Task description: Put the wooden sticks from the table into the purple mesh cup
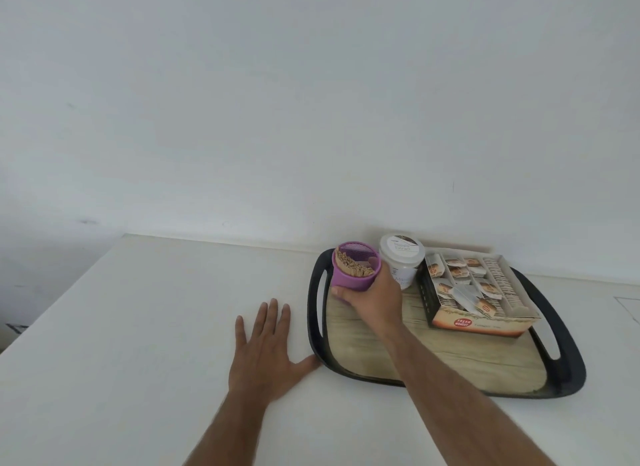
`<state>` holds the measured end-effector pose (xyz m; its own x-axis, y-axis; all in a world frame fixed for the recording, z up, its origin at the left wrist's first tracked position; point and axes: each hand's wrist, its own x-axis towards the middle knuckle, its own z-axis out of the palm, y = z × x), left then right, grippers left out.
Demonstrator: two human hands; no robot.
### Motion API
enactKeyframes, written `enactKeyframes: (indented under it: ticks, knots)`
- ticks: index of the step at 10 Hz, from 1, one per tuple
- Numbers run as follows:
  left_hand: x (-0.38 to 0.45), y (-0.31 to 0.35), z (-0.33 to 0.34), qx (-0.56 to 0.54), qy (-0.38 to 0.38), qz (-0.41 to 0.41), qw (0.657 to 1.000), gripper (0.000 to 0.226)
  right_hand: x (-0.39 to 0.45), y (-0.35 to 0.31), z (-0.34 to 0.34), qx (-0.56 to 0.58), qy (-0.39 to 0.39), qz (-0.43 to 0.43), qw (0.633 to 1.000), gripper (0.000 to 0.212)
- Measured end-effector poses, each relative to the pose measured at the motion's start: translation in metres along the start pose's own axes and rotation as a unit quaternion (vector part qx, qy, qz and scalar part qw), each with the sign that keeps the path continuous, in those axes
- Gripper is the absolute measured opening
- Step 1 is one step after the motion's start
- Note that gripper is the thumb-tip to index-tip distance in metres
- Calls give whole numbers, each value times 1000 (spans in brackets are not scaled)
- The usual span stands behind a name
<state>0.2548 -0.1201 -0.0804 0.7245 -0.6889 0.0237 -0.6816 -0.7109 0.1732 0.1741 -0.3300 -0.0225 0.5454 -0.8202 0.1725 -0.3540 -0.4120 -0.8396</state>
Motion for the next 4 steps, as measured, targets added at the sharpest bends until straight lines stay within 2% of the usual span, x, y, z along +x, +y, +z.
enactKeyframes:
  ticks: [2, 4]
  knots:
    - [0, -1, 1, 0, 10, 0, 1000, 126, 8, 1, 7, -6, 16, 32, 999, 89]
    - [-3, 2, -5, -6, -9, -4, 1000, 122, 0, 5, 6, -4, 14, 19, 1000, 75]
